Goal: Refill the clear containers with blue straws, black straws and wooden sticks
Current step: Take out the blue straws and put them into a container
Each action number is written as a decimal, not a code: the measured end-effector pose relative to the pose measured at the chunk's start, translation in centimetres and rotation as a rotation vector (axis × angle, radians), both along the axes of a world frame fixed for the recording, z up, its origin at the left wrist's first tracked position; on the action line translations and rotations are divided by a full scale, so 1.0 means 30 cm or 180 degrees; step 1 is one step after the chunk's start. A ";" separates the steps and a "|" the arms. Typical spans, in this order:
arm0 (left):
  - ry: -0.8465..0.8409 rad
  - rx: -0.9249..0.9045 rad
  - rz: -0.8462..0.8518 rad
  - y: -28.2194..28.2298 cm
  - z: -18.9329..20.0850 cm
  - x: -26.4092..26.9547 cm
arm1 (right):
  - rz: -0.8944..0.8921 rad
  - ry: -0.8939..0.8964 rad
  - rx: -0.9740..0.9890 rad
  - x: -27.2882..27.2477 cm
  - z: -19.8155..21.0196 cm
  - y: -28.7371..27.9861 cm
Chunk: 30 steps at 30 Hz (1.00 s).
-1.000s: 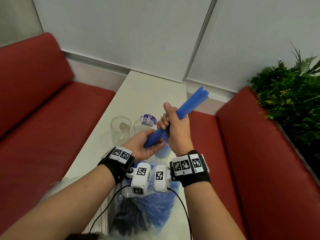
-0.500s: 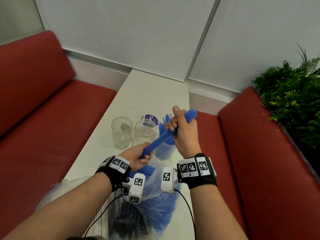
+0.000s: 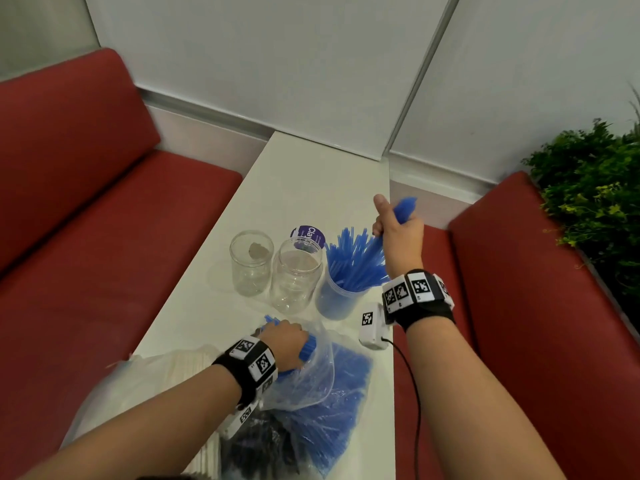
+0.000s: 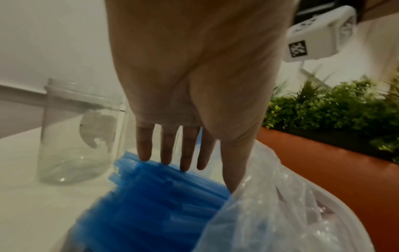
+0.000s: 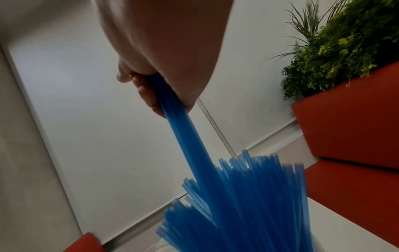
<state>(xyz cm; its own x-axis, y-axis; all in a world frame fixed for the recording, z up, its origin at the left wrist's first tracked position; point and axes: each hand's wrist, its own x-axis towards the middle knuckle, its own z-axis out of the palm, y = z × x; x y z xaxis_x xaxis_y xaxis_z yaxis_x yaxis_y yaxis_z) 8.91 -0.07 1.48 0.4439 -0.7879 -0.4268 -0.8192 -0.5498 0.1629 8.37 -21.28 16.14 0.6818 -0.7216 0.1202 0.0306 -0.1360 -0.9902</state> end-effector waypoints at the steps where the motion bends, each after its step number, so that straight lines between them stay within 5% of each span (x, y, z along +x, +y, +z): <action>1: -0.0143 0.0133 -0.0145 -0.003 -0.009 -0.008 | -0.0038 -0.0028 -0.0019 0.010 -0.001 -0.007; 13: -0.0532 0.0478 -0.0553 -0.032 -0.019 -0.011 | -0.0149 0.0118 0.0239 0.014 -0.230 0.041; 22: -0.0692 0.0724 -0.0567 -0.054 0.009 -0.007 | -0.0331 -0.0453 -0.0400 0.024 -0.180 0.030; 25: -0.0697 0.0790 -0.0476 -0.051 0.022 -0.007 | -0.0106 0.0196 -0.1440 0.012 -0.220 0.054; 28: -0.0713 0.0788 -0.0372 -0.043 0.038 -0.004 | 0.0503 0.2242 -0.2759 -0.005 -0.280 0.068; 30: -0.0719 0.0789 -0.0323 -0.037 0.050 -0.001 | 0.0543 0.2789 -0.3162 -0.020 -0.292 0.066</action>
